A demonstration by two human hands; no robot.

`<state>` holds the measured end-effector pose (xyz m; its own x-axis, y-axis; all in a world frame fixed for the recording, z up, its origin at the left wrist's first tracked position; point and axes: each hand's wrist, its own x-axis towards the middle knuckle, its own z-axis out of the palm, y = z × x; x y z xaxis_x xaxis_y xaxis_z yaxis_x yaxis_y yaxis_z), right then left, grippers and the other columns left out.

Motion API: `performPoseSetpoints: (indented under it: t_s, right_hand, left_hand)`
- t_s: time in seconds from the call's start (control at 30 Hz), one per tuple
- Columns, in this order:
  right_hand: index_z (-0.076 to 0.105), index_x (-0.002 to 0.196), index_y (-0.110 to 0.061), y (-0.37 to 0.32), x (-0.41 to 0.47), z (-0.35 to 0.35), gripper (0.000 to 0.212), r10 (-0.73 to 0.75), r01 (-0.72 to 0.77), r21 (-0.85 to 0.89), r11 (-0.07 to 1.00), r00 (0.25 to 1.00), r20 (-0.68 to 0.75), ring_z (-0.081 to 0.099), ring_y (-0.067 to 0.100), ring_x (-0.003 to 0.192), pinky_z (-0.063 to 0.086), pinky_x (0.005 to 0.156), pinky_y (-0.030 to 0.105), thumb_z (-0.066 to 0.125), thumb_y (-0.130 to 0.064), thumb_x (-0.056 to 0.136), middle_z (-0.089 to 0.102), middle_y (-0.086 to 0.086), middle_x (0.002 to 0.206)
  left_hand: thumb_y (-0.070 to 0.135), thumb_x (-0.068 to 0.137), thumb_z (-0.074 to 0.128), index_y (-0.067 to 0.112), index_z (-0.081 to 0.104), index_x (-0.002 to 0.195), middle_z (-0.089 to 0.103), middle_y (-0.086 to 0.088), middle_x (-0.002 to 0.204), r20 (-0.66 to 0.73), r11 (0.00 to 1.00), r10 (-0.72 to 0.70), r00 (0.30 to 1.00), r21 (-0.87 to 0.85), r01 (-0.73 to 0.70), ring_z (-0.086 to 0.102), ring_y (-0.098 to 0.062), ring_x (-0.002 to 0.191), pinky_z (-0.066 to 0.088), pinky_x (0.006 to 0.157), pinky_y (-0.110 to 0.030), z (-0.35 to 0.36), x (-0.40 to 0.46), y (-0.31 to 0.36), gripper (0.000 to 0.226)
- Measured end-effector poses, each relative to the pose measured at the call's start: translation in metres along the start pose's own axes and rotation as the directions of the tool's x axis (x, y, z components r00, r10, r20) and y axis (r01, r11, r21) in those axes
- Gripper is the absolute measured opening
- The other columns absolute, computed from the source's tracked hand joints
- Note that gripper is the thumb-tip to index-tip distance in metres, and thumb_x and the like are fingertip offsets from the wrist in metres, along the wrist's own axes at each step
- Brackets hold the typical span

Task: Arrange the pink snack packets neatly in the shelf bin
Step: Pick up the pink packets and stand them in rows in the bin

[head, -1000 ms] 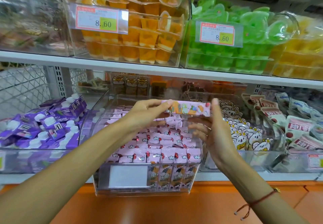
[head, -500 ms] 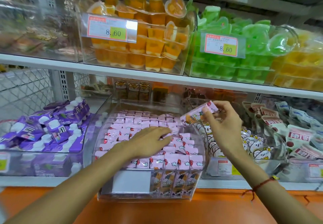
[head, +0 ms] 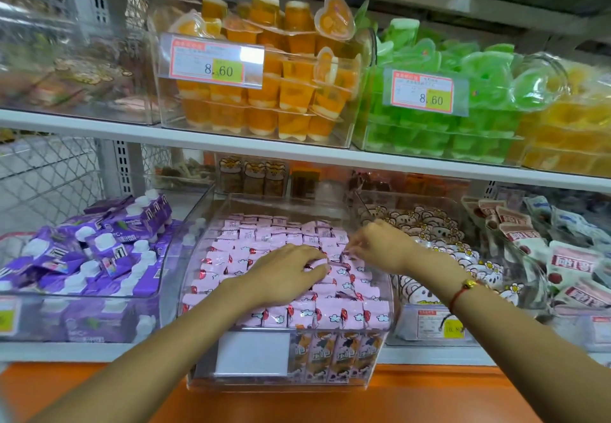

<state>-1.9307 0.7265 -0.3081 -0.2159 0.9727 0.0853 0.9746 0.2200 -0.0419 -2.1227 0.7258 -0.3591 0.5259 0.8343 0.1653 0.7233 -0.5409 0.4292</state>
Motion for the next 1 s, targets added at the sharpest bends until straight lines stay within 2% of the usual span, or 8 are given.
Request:
performPoseSetpoints:
  t_s: [0.1,0.2,0.43,0.57,0.63,0.7,0.83,1.0]
  right_hand:
    - [0.064,0.119,-0.02,0.003,-0.021,0.009,0.028,-0.043,0.058,0.049,0.997,0.963,-0.266,0.044,0.021,0.12,0.037,0.095,0.03,0.049,-0.02,0.095,0.055,0.001,0.129]
    - [0.059,0.121,-0.017,0.001,-0.057,0.028,0.029,0.083,0.037,0.213,0.976,0.845,-0.528,0.057,0.018,0.098,0.044,0.078,0.028,0.052,-0.023,0.093,0.057,0.0,0.112]
    - [0.064,0.11,-0.018,-0.003,-0.074,0.043,0.029,0.171,0.024,0.37,0.929,0.858,-0.484,0.059,0.009,0.065,0.048,0.058,0.032,0.041,-0.033,0.098,0.063,-0.006,0.074]
    - [0.06,0.113,-0.018,-0.002,-0.074,0.046,0.03,0.197,0.002,0.395,0.919,0.865,-0.462,0.061,0.008,0.068,0.051,0.061,0.034,0.04,-0.035,0.098,0.063,-0.008,0.075]
    - [0.059,0.117,-0.018,-0.002,-0.076,0.045,0.032,0.207,0.002,0.417,0.909,0.866,-0.456,0.061,0.008,0.073,0.05,0.063,0.033,0.041,-0.037,0.096,0.064,-0.008,0.084]
    - [0.056,0.12,-0.019,-0.003,-0.079,0.042,0.033,0.177,0.037,0.364,0.931,0.825,-0.536,0.057,0.01,0.086,0.043,0.067,0.026,0.046,-0.035,0.094,0.062,-0.006,0.1]
    - [0.058,0.117,-0.016,-0.027,-0.08,0.034,0.026,-0.049,0.167,0.127,0.978,0.769,-0.637,0.052,0.02,0.1,0.042,0.078,0.029,0.058,-0.02,0.091,0.058,0.0,0.107]
    - [0.048,0.134,-0.018,-0.075,-0.06,0.04,0.041,-0.197,0.227,0.013,0.974,0.871,-0.451,0.039,0.02,0.128,0.03,0.106,0.031,0.036,-0.035,0.099,0.048,0.003,0.137]
  left_hand:
    - [0.044,0.098,0.04,0.027,0.045,0.136,0.049,0.004,0.136,-0.001,1.0,0.011,1.0,-0.019,-0.011,0.047,-0.015,0.115,0.041,0.093,-0.032,-0.003,0.001,0.001,0.043]
    - [0.034,0.098,0.043,0.025,0.043,0.138,0.045,0.004,0.139,-0.019,0.997,0.081,0.997,0.002,-0.081,0.045,-0.016,0.121,0.038,0.093,-0.031,-0.008,0.009,0.009,0.04]
    - [0.028,0.1,0.029,0.012,0.049,0.081,0.049,-0.003,0.088,0.115,0.958,0.051,0.992,0.274,-0.081,0.042,-0.023,0.099,0.039,0.084,-0.039,0.002,0.036,0.036,0.032]
    - [0.028,0.101,0.027,0.011,0.052,0.084,0.054,-0.005,0.095,0.164,0.955,-0.012,0.986,0.295,-0.037,0.041,-0.024,0.109,0.041,0.087,-0.039,0.002,0.035,0.04,0.035]
    - [0.028,0.102,0.028,0.012,0.059,0.103,0.058,-0.004,0.117,0.075,0.983,0.012,0.997,0.18,-0.025,0.043,-0.022,0.116,0.041,0.095,-0.039,-0.002,0.025,0.038,0.035]
    - [0.028,0.101,0.033,0.021,0.054,0.126,0.049,0.005,0.138,-0.184,0.993,0.044,0.982,0.118,-0.022,0.042,-0.015,0.124,0.036,0.101,-0.03,-0.011,0.007,0.029,0.033]
    - [0.018,0.093,0.05,0.027,0.052,0.127,0.05,0.011,0.132,-0.62,0.988,0.049,0.783,0.146,0.053,0.043,-0.003,0.111,0.033,0.082,-0.015,-0.045,-0.047,-0.005,0.035]
    - [0.02,0.09,0.059,0.02,0.051,0.128,0.058,0.0,0.121,-0.615,0.95,-0.309,0.726,-0.165,0.264,0.054,-0.017,0.107,0.046,0.084,-0.035,-0.052,-0.099,-0.041,0.038]
